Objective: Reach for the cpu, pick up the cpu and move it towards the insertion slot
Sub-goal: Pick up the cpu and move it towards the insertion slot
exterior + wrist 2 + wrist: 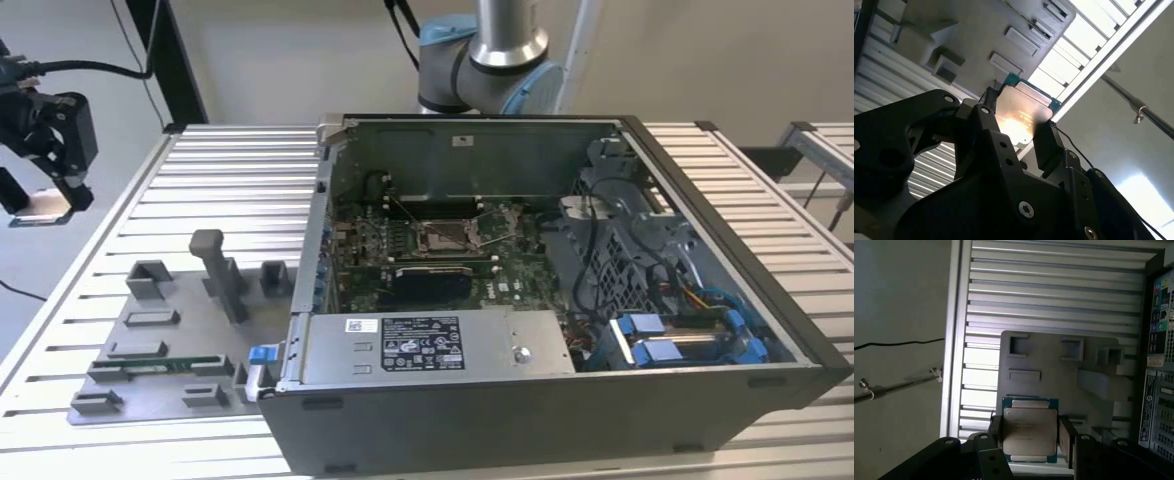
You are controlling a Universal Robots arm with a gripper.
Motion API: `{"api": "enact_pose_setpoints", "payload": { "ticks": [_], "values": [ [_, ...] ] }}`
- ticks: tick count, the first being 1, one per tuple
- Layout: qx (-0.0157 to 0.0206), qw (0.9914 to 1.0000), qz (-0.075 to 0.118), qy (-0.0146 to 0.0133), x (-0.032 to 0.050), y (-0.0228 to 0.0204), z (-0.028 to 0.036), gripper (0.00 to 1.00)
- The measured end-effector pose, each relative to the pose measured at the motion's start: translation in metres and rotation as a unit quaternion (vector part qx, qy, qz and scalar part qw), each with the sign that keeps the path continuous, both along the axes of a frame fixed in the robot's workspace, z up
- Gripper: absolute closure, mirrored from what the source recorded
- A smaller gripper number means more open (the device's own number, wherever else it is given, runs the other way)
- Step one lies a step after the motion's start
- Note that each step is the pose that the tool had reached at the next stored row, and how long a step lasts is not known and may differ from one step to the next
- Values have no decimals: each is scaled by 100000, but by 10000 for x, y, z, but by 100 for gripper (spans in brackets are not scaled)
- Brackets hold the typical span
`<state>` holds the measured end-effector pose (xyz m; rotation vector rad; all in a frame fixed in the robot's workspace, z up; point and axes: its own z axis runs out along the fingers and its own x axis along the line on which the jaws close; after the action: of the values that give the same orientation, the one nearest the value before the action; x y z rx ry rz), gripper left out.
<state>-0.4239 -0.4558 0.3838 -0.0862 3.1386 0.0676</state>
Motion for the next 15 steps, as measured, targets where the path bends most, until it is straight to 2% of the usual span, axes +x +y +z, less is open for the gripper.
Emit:
{"api": "enact_pose_setpoints", "payload": {
  "ticks": [3,13,15],
  "values": [
    [3,100000,4,-1,29,0,0,100],
    [3,100000,8,0,275,0,-1,100],
    [3,100000,6,-5,289,0,-1,100]
  ]
}}
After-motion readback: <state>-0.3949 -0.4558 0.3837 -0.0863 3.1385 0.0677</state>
